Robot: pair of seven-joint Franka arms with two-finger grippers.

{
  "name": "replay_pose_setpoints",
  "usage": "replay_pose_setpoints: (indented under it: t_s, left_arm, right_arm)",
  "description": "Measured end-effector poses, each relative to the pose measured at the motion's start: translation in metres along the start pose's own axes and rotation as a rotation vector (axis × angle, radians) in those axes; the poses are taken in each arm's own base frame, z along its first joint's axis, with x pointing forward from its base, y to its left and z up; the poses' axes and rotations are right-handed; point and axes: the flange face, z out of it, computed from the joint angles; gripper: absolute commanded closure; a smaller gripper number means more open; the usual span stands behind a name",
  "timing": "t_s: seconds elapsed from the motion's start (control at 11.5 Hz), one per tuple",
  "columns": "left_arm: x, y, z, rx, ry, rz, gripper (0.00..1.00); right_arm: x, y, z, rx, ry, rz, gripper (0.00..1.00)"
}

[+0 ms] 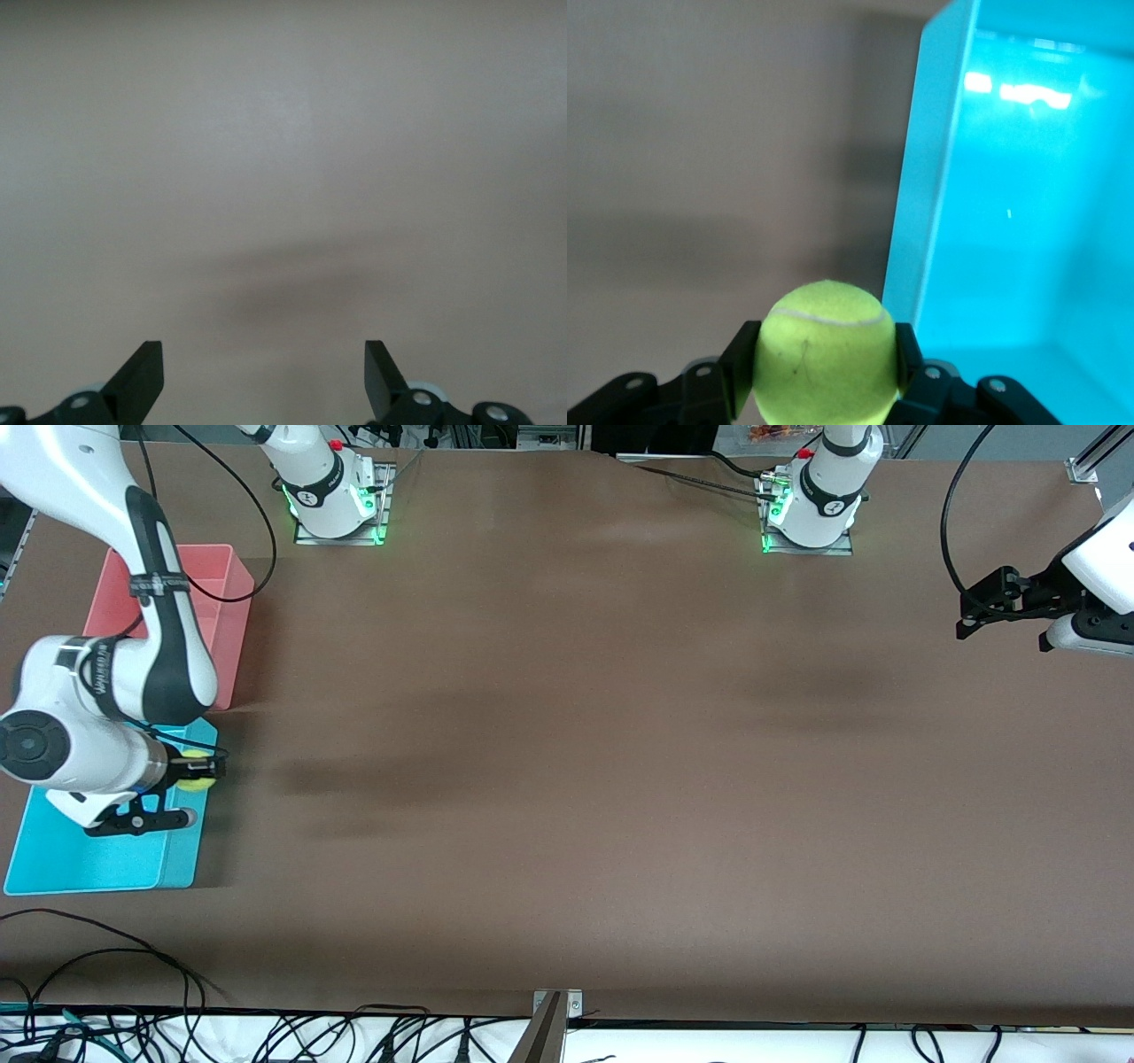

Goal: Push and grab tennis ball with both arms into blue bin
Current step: 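Lower the ball into the cyan bin and open the right gripper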

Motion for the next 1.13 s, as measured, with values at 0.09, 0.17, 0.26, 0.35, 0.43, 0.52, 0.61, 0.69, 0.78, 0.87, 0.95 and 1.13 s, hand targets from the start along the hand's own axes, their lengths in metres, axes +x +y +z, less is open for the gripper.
replay_pose_setpoints:
  t_s: [0.09,0.17,0.26,0.35,0.43,0.52,0.61,0.69,0.78,0.87,0.95,1.13]
  left_arm:
    - [-0.001,0.001,-0.001,-0.002,0.002,0.000,0.00]
    - [-0.001,0.001,-0.002,-0.002,0.004,0.000,0.00]
    - [-0.002,0.001,-0.002,-0.002,0.005,0.000,0.00]
    - [-0.002,0.001,-0.002,-0.002,0.005,-0.001,0.00]
    - [-0.002,0.000,-0.002,-0.002,0.005,-0.001,0.00]
    - [-0.002,0.001,-0.002,-0.002,0.005,-0.001,0.00]
    - [-0.002,0.001,-0.002,-0.003,0.005,0.000,0.00]
    - [-0.001,0.002,-0.002,-0.003,0.005,0.001,0.00]
    - [-0.001,0.003,-0.002,-0.003,0.005,0.003,0.00]
    - [-0.001,0.003,-0.002,-0.003,0.004,0.003,0.00]
    - [-0.001,0.002,-0.002,-0.003,0.004,0.002,0.00]
    - [-0.002,0.002,-0.002,-0.003,0.003,0.002,0.00]
  right_arm:
    - [-0.006,0.007,-0.007,0.004,-0.032,-0.031,0.82]
    - [-0.011,0.022,-0.006,0.007,-0.048,-0.070,0.81]
    - [-0.016,0.044,0.001,0.013,-0.060,-0.106,0.81]
    - [-0.024,0.070,0.011,0.027,-0.073,-0.139,0.81]
    - [-0.031,0.092,0.022,0.049,-0.082,-0.165,0.81]
    - [-0.037,0.110,0.036,0.089,-0.084,-0.179,0.81]
    - [-0.042,0.123,0.051,0.128,-0.081,-0.191,0.81]
    - [-0.047,0.132,0.065,0.157,-0.082,-0.203,0.81]
    - [-0.050,0.138,0.078,0.174,-0.080,-0.214,0.80]
    - [-0.052,0.144,0.091,0.187,-0.074,-0.227,0.78]
    - [-0.054,0.150,0.104,0.205,-0.060,-0.232,0.68]
    - [-0.053,0.157,0.130,0.230,-0.035,-0.234,0.00]
